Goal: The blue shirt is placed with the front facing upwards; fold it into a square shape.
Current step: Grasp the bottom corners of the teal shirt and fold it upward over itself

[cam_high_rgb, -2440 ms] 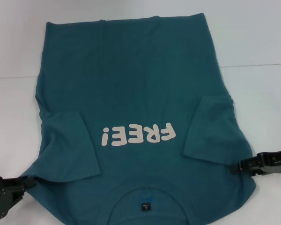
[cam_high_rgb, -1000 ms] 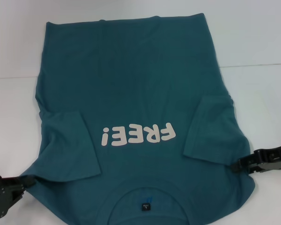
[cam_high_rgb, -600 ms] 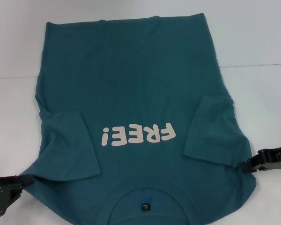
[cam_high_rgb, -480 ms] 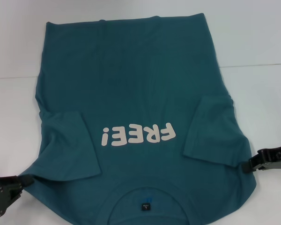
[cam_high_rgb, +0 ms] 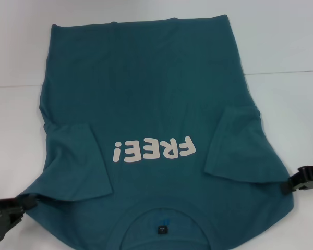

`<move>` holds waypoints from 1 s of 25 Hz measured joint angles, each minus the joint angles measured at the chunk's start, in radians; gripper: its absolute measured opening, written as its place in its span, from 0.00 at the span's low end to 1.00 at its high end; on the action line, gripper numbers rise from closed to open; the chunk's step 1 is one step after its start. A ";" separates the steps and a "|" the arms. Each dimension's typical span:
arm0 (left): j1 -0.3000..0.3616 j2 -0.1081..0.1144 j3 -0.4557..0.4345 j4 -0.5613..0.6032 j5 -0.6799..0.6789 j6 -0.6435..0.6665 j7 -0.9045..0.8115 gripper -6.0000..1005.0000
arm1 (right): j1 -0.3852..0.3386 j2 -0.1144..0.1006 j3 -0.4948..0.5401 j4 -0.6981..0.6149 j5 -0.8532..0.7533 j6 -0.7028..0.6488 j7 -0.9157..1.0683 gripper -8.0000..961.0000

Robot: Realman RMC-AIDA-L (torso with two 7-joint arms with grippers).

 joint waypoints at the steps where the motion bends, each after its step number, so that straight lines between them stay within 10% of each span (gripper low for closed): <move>1: 0.001 0.006 0.008 0.000 0.003 0.009 0.002 0.03 | 0.000 -0.006 0.000 -0.002 -0.003 -0.006 0.000 0.05; 9: -0.003 0.045 0.077 0.017 0.045 0.056 0.003 0.03 | -0.003 -0.018 -0.001 -0.039 -0.026 -0.062 0.003 0.05; 25: 0.037 0.050 0.077 0.140 0.203 0.226 -0.006 0.03 | -0.058 0.008 -0.009 -0.149 -0.124 -0.213 0.006 0.05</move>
